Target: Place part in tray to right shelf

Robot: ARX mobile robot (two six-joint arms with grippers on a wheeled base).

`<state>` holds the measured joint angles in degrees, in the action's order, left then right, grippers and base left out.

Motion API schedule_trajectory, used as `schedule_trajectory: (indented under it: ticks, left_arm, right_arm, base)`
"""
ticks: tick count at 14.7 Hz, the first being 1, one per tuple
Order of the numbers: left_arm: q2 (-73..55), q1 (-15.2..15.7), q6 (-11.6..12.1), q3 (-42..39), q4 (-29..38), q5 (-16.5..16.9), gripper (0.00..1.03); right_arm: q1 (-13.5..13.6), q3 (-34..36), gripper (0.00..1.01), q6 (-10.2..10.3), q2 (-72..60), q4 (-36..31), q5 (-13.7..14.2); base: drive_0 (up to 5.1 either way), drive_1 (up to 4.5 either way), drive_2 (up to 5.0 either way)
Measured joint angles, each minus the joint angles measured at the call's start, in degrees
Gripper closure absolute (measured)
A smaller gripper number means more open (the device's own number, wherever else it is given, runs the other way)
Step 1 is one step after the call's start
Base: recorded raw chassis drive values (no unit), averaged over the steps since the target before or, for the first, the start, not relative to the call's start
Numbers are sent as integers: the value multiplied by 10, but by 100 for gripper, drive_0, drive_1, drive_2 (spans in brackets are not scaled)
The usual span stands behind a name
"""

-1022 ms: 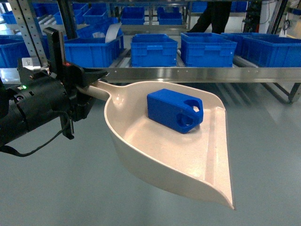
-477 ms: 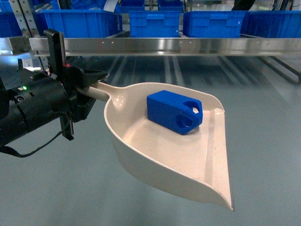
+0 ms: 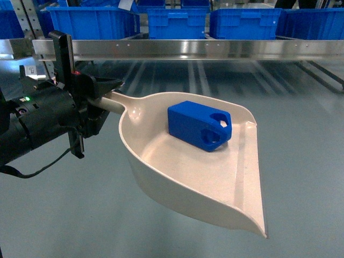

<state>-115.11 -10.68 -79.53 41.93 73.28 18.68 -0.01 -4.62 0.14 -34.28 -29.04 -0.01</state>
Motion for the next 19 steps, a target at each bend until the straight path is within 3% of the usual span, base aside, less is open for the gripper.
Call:
schedule_trajectory:
  ticks: [5, 19]
  left_arm:
    - [0, 0, 0, 0, 1, 0, 90]
    - [0, 0, 0, 1, 2, -2, 90]
  right_arm:
    - [0, 0, 3, 0, 3, -1, 0]
    - [0, 0, 3, 0, 3, -1, 0]
  base:
    - [1, 386, -384]
    - [363, 102, -477]
